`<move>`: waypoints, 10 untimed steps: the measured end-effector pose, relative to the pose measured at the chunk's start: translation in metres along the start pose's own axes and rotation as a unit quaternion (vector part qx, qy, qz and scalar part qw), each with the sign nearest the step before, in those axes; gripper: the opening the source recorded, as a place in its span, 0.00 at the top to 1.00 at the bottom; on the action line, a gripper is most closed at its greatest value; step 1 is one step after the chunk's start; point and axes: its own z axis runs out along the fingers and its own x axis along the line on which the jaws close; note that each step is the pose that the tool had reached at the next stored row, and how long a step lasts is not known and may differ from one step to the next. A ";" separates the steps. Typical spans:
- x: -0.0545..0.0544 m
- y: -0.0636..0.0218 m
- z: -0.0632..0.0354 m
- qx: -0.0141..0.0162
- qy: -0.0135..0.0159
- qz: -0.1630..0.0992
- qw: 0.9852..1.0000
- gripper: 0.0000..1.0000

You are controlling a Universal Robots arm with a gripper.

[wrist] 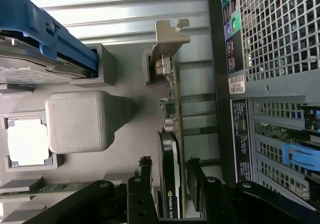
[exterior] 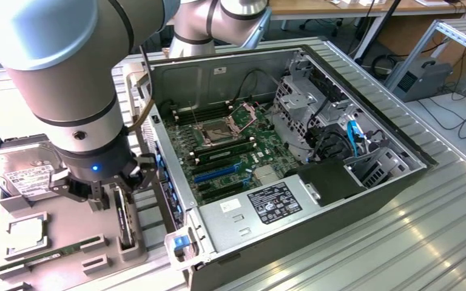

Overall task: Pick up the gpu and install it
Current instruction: 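Pick up the gpu and move the gpu toward the slot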

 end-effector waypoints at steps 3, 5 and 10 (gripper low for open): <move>0.000 -0.0001 0.0015 0.000 0.000 0.000 1.000 0.58; 0.000 -0.0001 0.0017 0.000 0.000 0.000 1.000 0.58; 0.000 -0.0002 0.0062 0.000 0.000 0.000 1.000 0.58</move>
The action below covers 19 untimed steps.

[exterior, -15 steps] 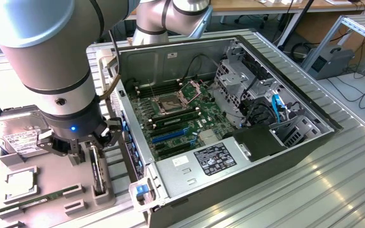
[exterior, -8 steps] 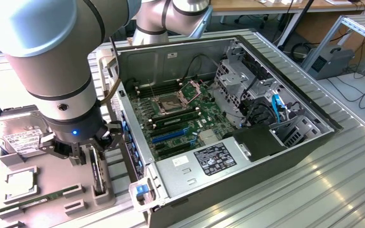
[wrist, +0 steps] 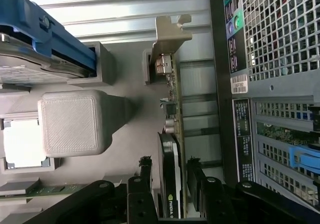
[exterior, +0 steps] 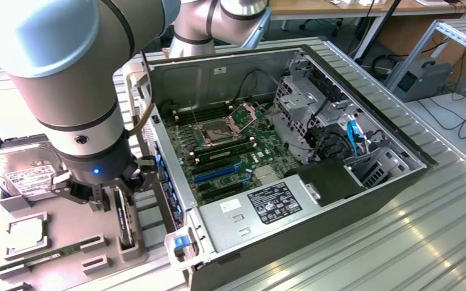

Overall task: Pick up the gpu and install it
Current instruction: 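Pick up the gpu and move the gpu toward the slot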

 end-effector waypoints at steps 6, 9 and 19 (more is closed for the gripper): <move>0.000 -0.0002 0.0065 0.000 0.000 0.000 1.000 0.58; 0.000 -0.0004 0.0119 0.000 0.000 0.000 1.000 0.58; 0.000 -0.0003 0.0076 0.000 0.000 0.000 1.000 0.58</move>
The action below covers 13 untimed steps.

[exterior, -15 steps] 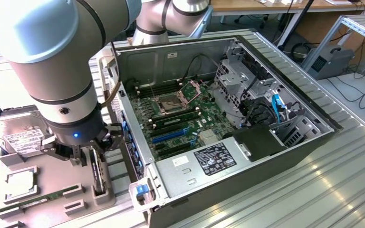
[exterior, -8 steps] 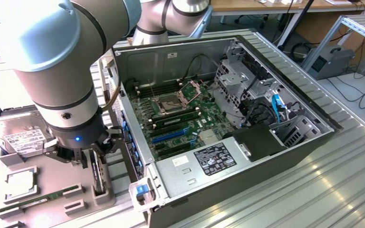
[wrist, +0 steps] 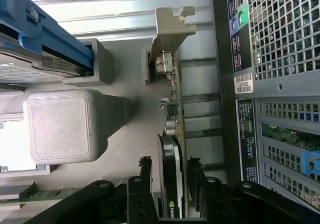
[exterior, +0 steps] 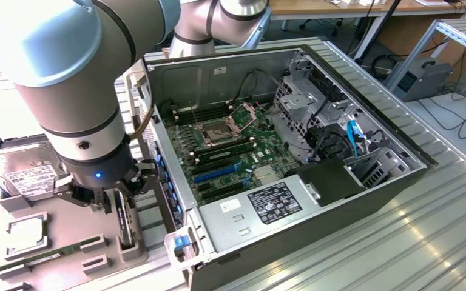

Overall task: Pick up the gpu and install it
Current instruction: 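Pick up the gpu and move the gpu toward the slot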

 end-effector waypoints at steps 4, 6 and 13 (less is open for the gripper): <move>0.000 -0.0025 -0.0001 0.000 0.000 0.000 1.000 0.58; 0.000 -0.0026 -0.0001 0.000 0.000 0.000 1.000 0.58; 0.000 -0.0026 -0.0001 0.000 0.000 0.000 1.000 0.66</move>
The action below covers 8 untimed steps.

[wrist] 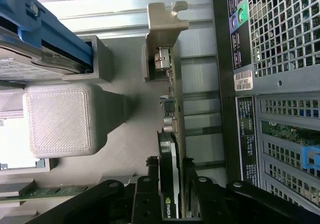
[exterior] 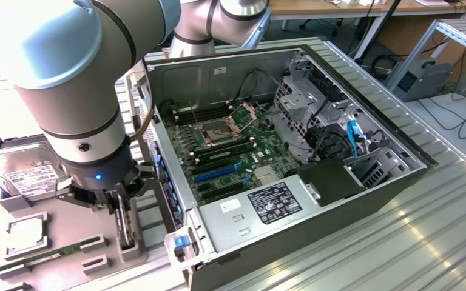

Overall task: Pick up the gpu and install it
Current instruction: 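Pick up the gpu and move the gpu toward the slot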

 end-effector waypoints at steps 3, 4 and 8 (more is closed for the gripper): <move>0.000 0.0000 0.0000 0.000 0.000 0.000 1.000 0.73; 0.000 0.0000 0.0000 0.000 0.000 0.000 1.000 0.73; -0.001 0.0001 0.0001 0.000 0.000 0.000 1.000 0.73</move>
